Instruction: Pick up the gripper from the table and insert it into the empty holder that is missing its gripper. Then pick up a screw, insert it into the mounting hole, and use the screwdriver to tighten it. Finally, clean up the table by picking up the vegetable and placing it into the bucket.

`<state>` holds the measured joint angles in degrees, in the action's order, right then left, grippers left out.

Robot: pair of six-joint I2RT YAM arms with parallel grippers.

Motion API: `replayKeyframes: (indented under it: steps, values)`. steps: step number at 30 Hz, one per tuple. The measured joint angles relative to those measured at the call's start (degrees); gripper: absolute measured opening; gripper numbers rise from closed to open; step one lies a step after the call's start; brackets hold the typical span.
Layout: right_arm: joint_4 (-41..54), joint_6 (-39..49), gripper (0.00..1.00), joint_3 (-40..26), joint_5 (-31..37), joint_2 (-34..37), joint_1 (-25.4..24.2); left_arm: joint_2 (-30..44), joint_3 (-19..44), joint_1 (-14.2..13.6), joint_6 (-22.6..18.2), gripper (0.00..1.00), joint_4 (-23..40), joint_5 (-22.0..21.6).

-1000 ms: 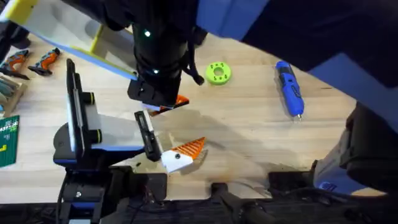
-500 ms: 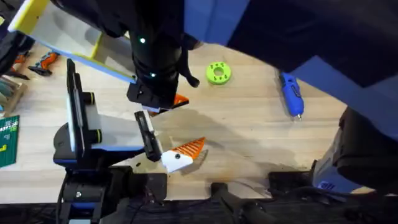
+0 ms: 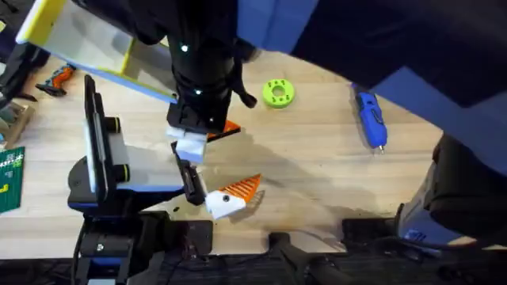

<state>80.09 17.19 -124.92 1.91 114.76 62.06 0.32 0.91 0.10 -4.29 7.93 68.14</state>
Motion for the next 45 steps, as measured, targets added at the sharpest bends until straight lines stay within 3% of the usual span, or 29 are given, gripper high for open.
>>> replayKeyframes:
  steps: [12, 17, 25, 29, 38, 45]
  values:
    - [-2.07, -3.28, 0.775, -0.04, -0.06, -1.34, -2.38, 0.0, 0.0, -0.02, -0.02, 0.985, 0.0, 0.02]
    - [-1.99, -8.38, 0.778, -0.07, -0.04, -8.1, -9.39, 0.0, 0.0, -0.02, -0.02, 0.985, 0.0, 0.02]
    - [-0.55, -12.41, 0.777, 1.36, -0.05, -13.04, -16.23, 0.0, 0.0, 0.0, -0.02, 0.985, 0.0, 0.02]
    - [-3.62, -14.8, 0.777, 9.47, -0.07, -17.38, -19.58, 0.0, 0.0, -0.01, -0.02, 0.985, 0.0, 0.02]
    - [-12.65, -22.63, 0.78, 37.66, -0.24, -34.13, -32.14, 0.0, 0.0, -0.01, -0.02, 0.985, 0.0, 0.02]
    - [-12.36, -25.84, 0.78, 48.28, -0.24, -43.73, -44.67, 0.0, 0.0, 0.0, -0.02, 0.985, 0.0, 0.02]
